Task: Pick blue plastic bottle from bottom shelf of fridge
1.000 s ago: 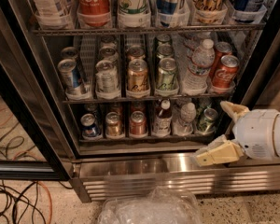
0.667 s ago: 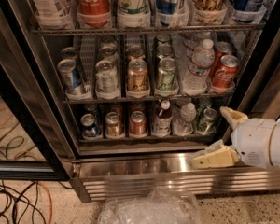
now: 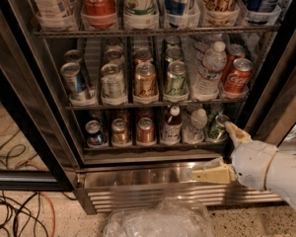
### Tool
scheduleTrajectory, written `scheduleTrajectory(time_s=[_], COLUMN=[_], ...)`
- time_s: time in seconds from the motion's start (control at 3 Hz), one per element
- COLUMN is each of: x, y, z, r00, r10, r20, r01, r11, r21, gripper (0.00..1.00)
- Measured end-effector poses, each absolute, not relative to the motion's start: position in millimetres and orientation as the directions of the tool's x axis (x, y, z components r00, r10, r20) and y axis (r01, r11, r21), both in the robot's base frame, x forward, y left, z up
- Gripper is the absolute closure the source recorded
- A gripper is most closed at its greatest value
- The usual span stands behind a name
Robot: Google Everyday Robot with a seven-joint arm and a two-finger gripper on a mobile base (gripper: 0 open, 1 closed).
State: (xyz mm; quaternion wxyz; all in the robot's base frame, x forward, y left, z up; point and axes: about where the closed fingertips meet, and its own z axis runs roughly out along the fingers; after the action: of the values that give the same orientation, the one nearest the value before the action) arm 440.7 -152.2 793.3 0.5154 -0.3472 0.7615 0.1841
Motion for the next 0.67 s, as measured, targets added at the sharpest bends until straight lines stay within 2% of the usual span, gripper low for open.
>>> scheduleTrajectory(time_s=[0.67], x=[447], y=[-124], z=[748], r00=[-0.228], r10=[-0.203], r20=[-0.952], r01=[-0.667], r11=[0.745], r21=[0.001], gripper=[0.0])
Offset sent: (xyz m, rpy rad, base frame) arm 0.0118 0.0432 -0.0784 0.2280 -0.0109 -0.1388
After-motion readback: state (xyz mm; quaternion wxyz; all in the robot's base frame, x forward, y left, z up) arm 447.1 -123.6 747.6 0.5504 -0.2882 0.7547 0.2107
